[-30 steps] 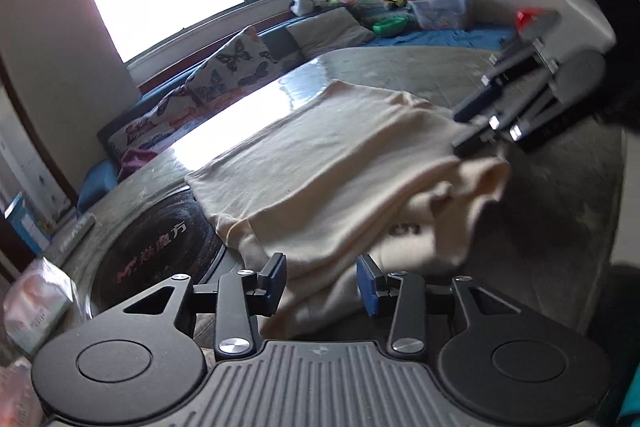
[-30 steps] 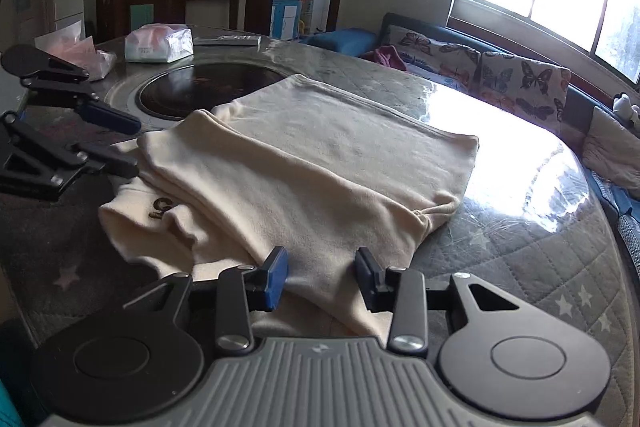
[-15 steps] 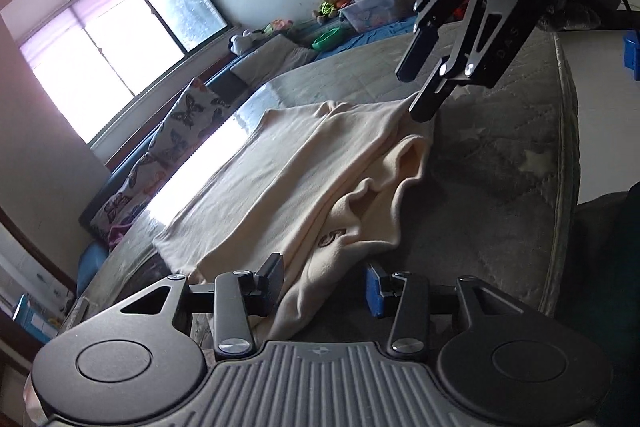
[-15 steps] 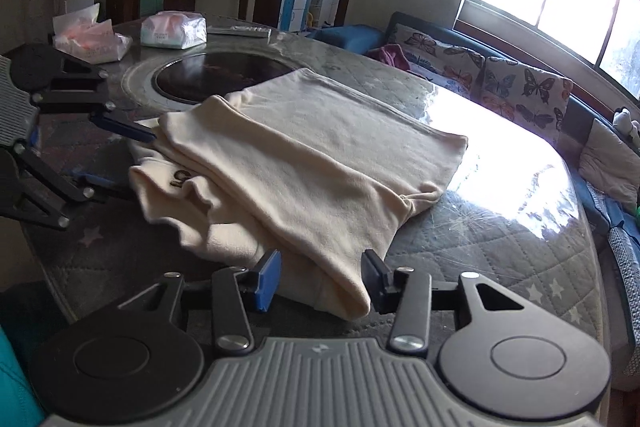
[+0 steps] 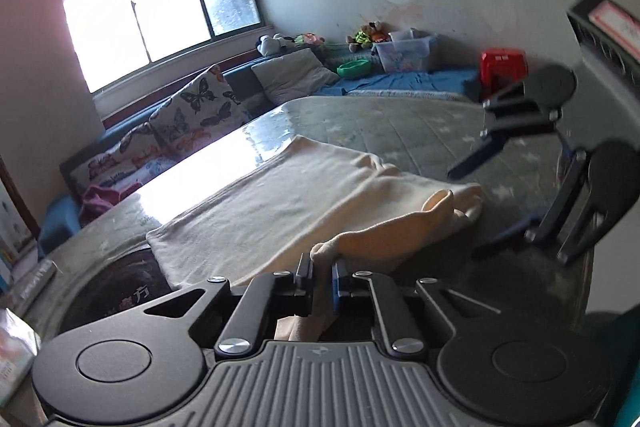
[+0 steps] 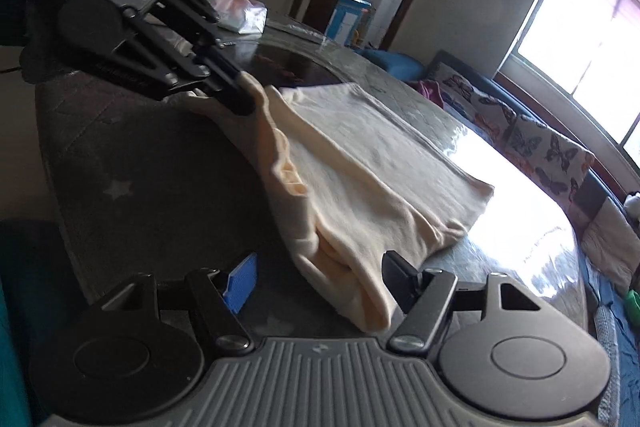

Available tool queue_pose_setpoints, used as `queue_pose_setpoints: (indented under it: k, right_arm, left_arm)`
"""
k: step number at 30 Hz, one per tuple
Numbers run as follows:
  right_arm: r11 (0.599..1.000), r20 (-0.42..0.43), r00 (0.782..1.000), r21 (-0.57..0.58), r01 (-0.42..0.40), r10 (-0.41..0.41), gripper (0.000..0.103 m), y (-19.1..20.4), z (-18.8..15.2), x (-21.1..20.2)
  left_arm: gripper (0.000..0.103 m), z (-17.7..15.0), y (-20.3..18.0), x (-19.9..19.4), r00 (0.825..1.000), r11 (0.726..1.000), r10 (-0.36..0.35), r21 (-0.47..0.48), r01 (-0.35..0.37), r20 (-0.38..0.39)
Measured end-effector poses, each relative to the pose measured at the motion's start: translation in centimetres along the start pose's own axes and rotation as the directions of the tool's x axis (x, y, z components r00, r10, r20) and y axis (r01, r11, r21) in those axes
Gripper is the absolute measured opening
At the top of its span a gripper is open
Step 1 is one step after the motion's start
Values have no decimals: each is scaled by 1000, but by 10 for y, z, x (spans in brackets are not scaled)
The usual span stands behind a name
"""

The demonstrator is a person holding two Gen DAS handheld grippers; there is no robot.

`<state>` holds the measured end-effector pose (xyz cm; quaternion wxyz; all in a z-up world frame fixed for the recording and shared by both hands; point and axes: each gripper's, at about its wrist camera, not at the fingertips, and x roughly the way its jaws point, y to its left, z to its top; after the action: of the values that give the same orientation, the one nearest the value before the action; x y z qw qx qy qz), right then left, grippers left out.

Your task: Fold clothes

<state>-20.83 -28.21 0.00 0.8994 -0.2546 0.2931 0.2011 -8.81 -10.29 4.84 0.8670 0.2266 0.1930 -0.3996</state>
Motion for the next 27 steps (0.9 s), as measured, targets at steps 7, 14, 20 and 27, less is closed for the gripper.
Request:
queue_pose_setpoints:
  k: [7,14,20,27]
  right_arm:
    - [1000,34,999,12,-28,28,38,-7,17,31]
    - [984,12,992,126,-125,125,15,-32,29,40]
    - [964,39,989,220,-147,142,13,-52,40,35]
    - [967,46,992,221,-126,119,12,-56,45,36]
  left_arm:
    - [11,-1,4,2,1000,1000,-17,-10,17,4]
    - [30,-27,-11,-10,1000,997,12,80,-12,9]
    - [35,-44,-19,-8,999,987,45,152,-44,-6]
    - [35,-52,-16,-1,995,966,94,243,-88,-12]
